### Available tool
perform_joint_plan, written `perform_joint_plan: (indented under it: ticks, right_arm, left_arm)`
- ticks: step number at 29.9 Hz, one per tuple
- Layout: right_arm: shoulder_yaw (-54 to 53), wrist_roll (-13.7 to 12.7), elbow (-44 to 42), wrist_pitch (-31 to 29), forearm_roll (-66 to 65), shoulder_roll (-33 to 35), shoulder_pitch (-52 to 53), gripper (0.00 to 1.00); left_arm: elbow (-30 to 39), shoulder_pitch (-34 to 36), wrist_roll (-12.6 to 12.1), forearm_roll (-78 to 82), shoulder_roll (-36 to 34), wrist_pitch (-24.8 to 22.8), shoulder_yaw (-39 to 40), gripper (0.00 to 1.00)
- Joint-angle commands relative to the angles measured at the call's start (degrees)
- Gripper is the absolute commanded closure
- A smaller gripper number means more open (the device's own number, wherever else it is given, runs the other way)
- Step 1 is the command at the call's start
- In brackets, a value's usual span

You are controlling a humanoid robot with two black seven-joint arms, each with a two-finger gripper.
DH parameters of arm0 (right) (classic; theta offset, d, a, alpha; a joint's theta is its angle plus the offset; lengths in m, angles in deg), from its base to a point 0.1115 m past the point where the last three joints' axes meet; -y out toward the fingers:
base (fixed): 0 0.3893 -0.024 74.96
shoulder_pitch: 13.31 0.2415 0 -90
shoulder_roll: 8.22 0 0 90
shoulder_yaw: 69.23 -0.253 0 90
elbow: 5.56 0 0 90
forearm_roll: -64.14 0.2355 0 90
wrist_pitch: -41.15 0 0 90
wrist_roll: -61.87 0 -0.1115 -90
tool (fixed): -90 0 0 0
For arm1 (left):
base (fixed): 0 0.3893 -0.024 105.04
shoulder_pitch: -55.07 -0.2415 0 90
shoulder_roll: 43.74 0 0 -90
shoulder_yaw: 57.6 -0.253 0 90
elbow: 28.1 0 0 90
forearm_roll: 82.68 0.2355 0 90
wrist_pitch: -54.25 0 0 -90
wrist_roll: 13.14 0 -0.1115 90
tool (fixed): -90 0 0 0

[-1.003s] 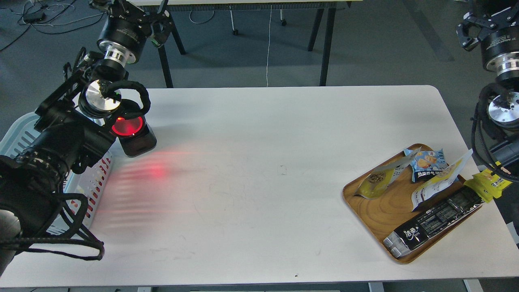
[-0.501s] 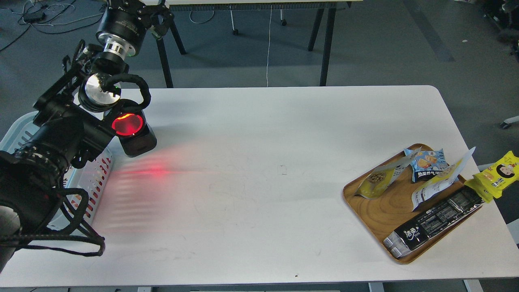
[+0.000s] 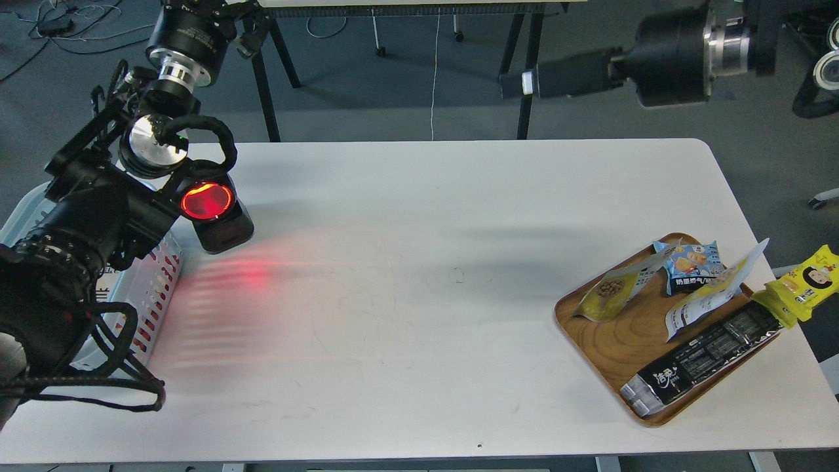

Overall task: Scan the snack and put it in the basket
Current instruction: 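Reach the right gripper down to the yellow snack bag on the tray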

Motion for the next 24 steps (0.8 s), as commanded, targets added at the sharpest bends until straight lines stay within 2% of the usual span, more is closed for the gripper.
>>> perform_joint_plan:
  ticks: [1, 5, 9, 14, 24]
  right_arm:
    - [5.5, -0.01, 6.5, 1.99, -11.52, 0.66, 1.58, 0.04]
    - [9.99, -0.01, 10.55, 2.96, -21.28, 3.29, 1.67, 0.09]
    - [16.23, -0.01, 11.87, 3.66, -31.3, 6.46, 1.5, 0.12]
    - [17.56, -0.01, 11.79, 5.51, -32.9, 7.17, 0.62, 0.13]
    - [17.47, -0.01, 5.46, 5.6, -33.95, 4.71, -4.57, 0.32]
  left_arm:
    - [-0.01, -0.08, 0.0, 0.0, -0.04, 0.0, -0.09, 0.01]
    - [-0.09, -0.17, 0.0, 0.0, -0.04, 0.0, -0.09, 0.01]
    - [-0.01, -0.52, 1.23, 0.09, -0.21, 0.0, -0.18, 0.01]
    - [-0.01, -0.79, 1.4, 0.09, -1.09, 0.0, -0.36, 0.01]
    - [-0.1, -2.11, 1.49, 0.17, -1.18, 0.0, -0.53, 0.0]
